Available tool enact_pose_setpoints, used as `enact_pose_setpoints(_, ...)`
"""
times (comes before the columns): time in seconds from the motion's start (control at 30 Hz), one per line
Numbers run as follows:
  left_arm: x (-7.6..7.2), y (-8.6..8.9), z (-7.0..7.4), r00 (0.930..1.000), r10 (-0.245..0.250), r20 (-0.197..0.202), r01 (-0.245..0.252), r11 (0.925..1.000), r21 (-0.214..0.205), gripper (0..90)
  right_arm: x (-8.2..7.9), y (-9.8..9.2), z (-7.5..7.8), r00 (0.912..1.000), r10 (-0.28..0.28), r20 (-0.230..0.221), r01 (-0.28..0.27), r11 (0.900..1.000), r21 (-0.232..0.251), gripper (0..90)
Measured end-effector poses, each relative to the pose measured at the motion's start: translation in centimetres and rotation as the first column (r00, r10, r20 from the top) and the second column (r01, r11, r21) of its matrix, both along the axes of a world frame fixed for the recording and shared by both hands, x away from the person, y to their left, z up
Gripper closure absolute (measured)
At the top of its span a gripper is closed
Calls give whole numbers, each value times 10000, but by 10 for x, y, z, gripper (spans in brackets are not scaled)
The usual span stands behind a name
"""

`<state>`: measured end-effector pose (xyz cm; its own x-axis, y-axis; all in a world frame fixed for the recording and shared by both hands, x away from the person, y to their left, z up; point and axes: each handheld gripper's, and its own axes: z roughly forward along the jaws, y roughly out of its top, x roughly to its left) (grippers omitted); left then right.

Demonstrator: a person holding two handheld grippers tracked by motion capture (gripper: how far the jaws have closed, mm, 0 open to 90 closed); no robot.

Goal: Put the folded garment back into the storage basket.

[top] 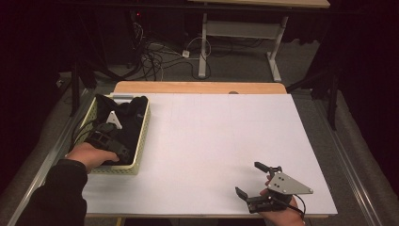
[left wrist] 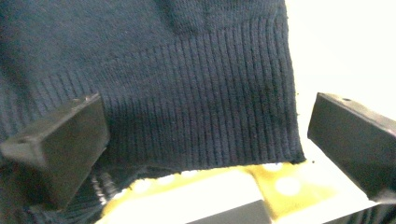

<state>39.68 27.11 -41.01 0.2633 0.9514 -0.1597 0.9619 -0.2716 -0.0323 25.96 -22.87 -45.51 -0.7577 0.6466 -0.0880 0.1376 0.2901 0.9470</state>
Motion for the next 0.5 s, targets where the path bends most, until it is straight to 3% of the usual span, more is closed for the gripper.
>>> enact_pose_setpoints(0.27, -2, -5, 8, 9999, 142, -16, -142, 9999, -6, 0, 0, 0, 0, 10000, 8, 8, -8, 10000, 15, 1)
enact_pose_setpoints(0.5, -8, -12, 26, 9996, 240, 150, -241, 9997, 33, 0, -2, 1, 2, 10000, 8, 57, -9, 10000, 55, 1)
